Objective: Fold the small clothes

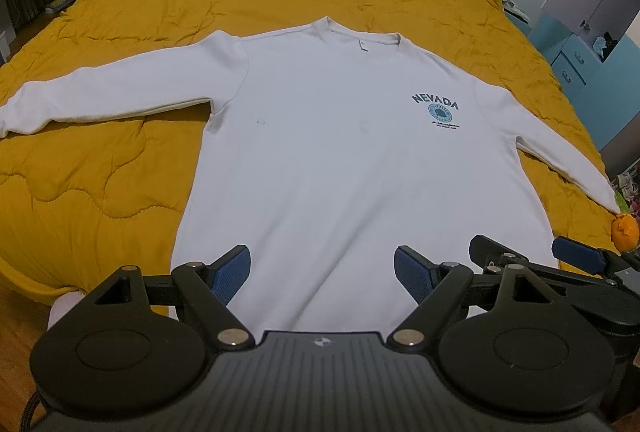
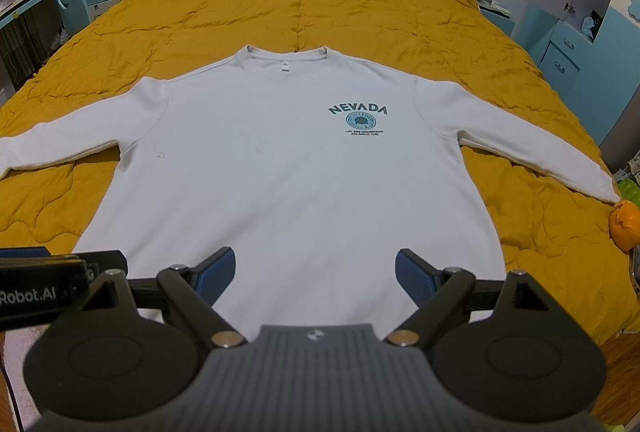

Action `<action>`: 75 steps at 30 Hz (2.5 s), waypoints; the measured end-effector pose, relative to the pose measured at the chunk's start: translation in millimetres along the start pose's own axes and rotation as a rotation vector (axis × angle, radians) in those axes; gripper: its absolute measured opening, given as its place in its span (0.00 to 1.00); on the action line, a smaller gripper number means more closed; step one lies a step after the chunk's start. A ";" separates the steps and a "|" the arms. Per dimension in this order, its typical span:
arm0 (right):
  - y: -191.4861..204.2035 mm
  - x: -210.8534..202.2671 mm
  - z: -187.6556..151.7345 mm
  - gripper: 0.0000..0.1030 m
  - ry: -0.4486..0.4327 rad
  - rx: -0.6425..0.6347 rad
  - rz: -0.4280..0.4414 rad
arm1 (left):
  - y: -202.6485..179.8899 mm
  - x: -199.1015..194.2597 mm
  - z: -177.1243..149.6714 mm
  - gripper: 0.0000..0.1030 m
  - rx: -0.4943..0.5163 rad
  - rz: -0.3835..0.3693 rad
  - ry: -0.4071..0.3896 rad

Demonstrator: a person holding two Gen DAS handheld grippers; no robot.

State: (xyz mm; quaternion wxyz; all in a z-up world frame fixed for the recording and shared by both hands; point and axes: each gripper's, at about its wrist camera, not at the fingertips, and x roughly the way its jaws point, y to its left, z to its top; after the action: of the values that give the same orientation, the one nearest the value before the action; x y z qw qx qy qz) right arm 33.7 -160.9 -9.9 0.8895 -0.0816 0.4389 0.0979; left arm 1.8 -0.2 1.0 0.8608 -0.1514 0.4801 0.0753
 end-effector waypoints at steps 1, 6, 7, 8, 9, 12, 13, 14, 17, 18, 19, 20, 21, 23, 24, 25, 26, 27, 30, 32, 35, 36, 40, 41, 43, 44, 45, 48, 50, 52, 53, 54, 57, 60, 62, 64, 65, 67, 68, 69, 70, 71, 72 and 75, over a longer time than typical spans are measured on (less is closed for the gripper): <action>-0.1 0.0 0.1 0.81 0.000 -0.001 0.000 | 0.3 0.0 -0.1 0.93 -0.001 0.000 0.001; -0.5 0.9 0.5 0.81 0.003 -0.003 0.003 | 0.7 0.7 -0.3 0.93 -0.002 0.004 0.004; -0.4 1.0 0.3 0.81 0.003 -0.002 0.003 | 0.7 0.7 -0.3 0.93 -0.002 0.004 0.004; -0.2 1.0 0.4 0.81 0.003 -0.002 0.003 | 0.8 0.7 -0.4 0.93 -0.001 0.004 0.004; -0.2 1.0 0.4 0.81 0.004 -0.003 0.003 | 0.9 0.7 -0.4 0.93 -0.001 0.004 0.003; -0.3 0.9 0.3 0.81 0.003 -0.003 0.002 | 1.6 1.1 -0.7 0.93 -0.001 0.003 0.004; -0.3 0.9 0.5 0.81 0.003 -0.002 0.002 | 1.4 1.1 -0.7 0.93 -0.002 0.003 0.003; -0.2 0.9 0.4 0.81 0.003 -0.002 0.002 | 1.8 1.4 -0.4 0.93 -0.001 0.003 0.004; -0.2 0.8 0.7 0.81 0.006 -0.002 0.003 | 3.0 1.7 -0.3 0.93 0.001 0.005 0.004; 0.1 1.0 0.8 0.81 0.005 -0.003 0.003 | 3.8 2.1 -0.7 0.93 0.000 0.006 0.004; 0.1 1.0 0.8 0.81 0.005 -0.003 0.002 | 4.0 2.2 -0.9 0.93 -0.001 0.006 0.005; 0.0 0.9 0.7 0.81 0.005 -0.003 0.003 | 4.3 2.6 -1.0 0.93 -0.001 0.007 0.005; 0.0 0.9 0.9 0.81 0.005 -0.003 0.003 | 4.4 2.6 -0.9 0.93 -0.001 0.008 0.006; 0.2 1.2 0.8 0.81 0.005 -0.004 0.003 | 4.6 2.6 -1.0 0.93 -0.002 0.008 0.007; 0.2 1.0 1.1 0.81 0.005 -0.003 0.004 | 4.6 2.6 -1.0 0.93 -0.002 0.007 0.007; 0.4 1.2 1.2 0.81 0.006 -0.003 0.005 | 5.3 2.5 -1.1 0.93 -0.003 0.006 0.008; 0.4 1.3 1.1 0.81 0.006 -0.002 0.005 | 5.7 2.5 -1.3 0.93 -0.002 0.006 0.008; 0.4 1.4 1.0 0.81 0.006 -0.003 0.005 | 5.9 2.5 -1.2 0.93 -0.002 0.006 0.008; 0.4 1.5 1.0 0.81 0.006 -0.003 0.005 | 6.0 2.5 -1.3 0.93 -0.002 0.006 0.009; 0.5 1.5 1.0 0.81 0.007 -0.003 0.004 | 6.4 2.7 -1.3 0.93 -0.003 0.007 0.010; 0.7 2.1 0.7 0.81 0.007 -0.003 0.004 | 7.0 2.6 -1.8 0.93 -0.002 0.006 0.011; 0.7 2.1 0.7 0.81 0.008 -0.003 0.004 | 7.1 2.6 -1.8 0.93 -0.002 0.007 0.011; 0.2 2.9 0.1 0.81 0.009 -0.003 0.003 | 7.1 2.6 -1.6 0.93 -0.003 0.006 0.012; 0.0 3.1 0.0 0.81 0.009 -0.003 0.003 | 7.0 2.8 -1.8 0.93 -0.003 0.006 0.013; 0.1 2.9 0.1 0.81 0.010 -0.003 0.003 | 7.1 2.9 -2.0 0.93 -0.003 0.007 0.014; 0.1 3.2 -0.2 0.81 0.010 -0.003 0.003 | 7.2 3.2 -2.2 0.93 -0.002 0.007 0.014; -0.3 3.6 -0.4 0.81 0.011 -0.003 0.003 | 7.3 3.3 -2.3 0.93 -0.002 0.007 0.013; -0.4 3.7 -0.5 0.81 0.010 -0.003 0.002 | 7.1 3.3 -2.4 0.93 -0.003 0.006 0.014; -0.4 4.2 -0.8 0.81 0.009 -0.005 -0.001 | 7.6 4.1 -3.2 0.93 -0.001 0.005 0.014; -0.3 4.5 -0.5 0.81 0.008 -0.007 -0.004 | 8.5 4.7 -3.8 0.93 -0.001 0.004 0.016; -0.2 4.6 -0.5 0.81 0.007 -0.008 -0.005 | 8.4 4.9 -3.4 0.93 -0.001 0.002 0.017; 0.7 4.6 0.3 0.81 0.005 -0.009 -0.004 | 9.0 5.7 -2.2 0.93 -0.004 -0.001 0.018; 4.0 4.9 2.8 0.81 -0.012 -0.020 0.004 | 16.0 7.2 0.6 0.93 -0.024 -0.013 0.011; 12.3 1.6 8.6 0.81 -0.074 -0.058 0.014 | 35.5 7.2 5.9 0.92 -0.092 -0.045 -0.012; 20.1 -0.1 13.7 0.81 -0.129 -0.093 0.048 | 56.2 5.5 8.2 0.91 -0.158 -0.101 -0.037; 28.2 3.7 20.1 0.81 -0.125 -0.117 0.148 | 85.0 3.0 7.8 0.91 -0.248 -0.170 -0.078; 33.1 7.9 23.0 0.81 -0.108 -0.122 0.220 | 98.3 2.2 7.5 0.91 -0.285 -0.179 -0.095; 45.8 16.8 26.6 0.81 -0.076 -0.130 0.316 | 124.3 1.9 7.3 0.91 -0.329 -0.152 -0.124; 54.2 20.8 27.8 0.81 -0.068 -0.144 0.324 | 138.6 1.7 6.3 0.91 -0.342 -0.126 -0.147; 65.7 25.4 29.0 0.81 -0.077 -0.171 0.317 | 151.2 1.4 5.1 0.91 -0.358 -0.109 -0.169; 76.2 29.9 30.0 0.81 -0.094 -0.196 0.306 | 165.3 1.4 3.5 0.91 -0.380 -0.099 -0.192; 86.6 35.0 31.0 0.81 -0.115 -0.225 0.293 | 182.1 2.4 1.7 0.91 -0.410 -0.102 -0.213; 95.5 39.9 32.0 0.81 -0.135 -0.252 0.288 | 197.4 3.0 -1.5 0.91 -0.449 -0.115 -0.230; 123.8 57.9 35.5 0.80 -0.202 -0.350 0.360 | 249.9 6.3 -8.5 0.89 -0.602 -0.167 -0.315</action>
State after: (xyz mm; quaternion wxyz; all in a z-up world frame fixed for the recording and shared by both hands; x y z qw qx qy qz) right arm 64.9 -27.0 -42.0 0.8694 -0.1445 0.3315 0.3368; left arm -70.4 232.5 -55.6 0.8443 -0.4237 0.2835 0.1653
